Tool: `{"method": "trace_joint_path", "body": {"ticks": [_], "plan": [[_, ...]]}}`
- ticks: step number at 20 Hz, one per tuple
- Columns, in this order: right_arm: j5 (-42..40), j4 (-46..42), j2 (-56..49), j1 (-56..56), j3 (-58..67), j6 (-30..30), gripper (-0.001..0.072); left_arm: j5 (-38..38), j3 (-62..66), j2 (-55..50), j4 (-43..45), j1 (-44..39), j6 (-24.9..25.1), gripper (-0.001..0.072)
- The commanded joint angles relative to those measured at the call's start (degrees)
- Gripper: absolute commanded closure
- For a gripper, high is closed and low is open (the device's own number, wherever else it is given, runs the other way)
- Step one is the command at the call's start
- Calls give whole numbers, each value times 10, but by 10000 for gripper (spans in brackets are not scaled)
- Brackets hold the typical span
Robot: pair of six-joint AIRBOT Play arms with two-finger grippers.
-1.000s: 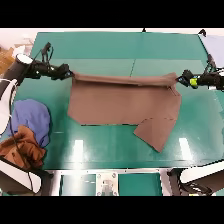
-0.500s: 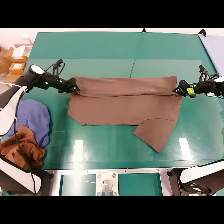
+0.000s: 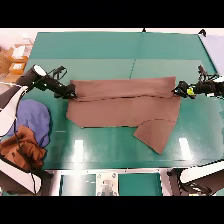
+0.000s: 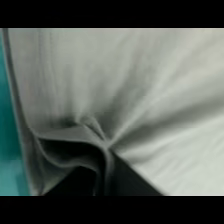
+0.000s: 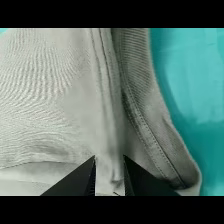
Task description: Fold the shirts.
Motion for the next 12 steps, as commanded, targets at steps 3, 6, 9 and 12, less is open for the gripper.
{"method": "trace_joint_path", "body": {"ticks": [3,6,9,12], "plan": [[97,-2,28,-49,19,52,495,-78,45,12,16,32,-59,103],[122,-27,111,-99,-60,69,496,-173,27,65,45,70,-91,104],[115,-64,228,-154,-224,96,497,-138,-109,183,88,74,-110,104],[91,-65,324,-198,-380,121,493,-44,-290,320,47,64,-117,102]]}}
